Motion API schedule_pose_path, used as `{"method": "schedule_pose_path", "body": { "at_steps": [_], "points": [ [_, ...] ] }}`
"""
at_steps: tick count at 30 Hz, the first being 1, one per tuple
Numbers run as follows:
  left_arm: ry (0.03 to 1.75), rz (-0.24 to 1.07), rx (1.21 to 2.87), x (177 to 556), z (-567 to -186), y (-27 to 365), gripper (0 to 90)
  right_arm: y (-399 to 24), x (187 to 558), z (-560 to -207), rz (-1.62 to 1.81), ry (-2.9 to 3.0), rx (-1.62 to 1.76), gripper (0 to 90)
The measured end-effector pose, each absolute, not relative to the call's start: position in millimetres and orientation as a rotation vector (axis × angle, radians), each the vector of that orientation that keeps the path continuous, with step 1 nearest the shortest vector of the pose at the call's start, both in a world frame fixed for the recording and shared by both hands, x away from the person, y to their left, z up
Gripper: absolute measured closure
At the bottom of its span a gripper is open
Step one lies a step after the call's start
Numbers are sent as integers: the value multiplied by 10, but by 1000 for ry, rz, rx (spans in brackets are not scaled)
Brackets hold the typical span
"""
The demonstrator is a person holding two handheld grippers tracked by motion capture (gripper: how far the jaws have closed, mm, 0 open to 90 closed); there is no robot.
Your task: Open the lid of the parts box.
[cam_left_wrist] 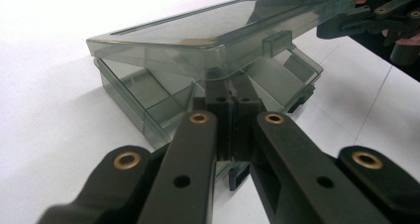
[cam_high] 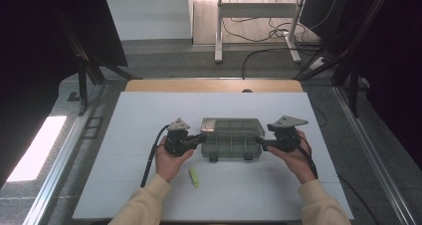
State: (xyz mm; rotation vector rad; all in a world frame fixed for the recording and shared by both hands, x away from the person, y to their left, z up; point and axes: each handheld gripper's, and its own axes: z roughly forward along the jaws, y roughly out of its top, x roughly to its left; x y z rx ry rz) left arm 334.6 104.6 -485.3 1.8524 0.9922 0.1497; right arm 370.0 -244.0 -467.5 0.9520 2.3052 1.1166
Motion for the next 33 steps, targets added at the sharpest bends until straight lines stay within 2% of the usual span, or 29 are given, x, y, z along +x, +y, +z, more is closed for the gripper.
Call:
{"method": "schedule_pose_path", "body": {
  "at_steps": [33],
  "points": [
    [976, 152, 1869, 3313, -4837, 1109, 887, -2345, 3756, -4590, 1166, 2246, 895, 338]
  ]
}}
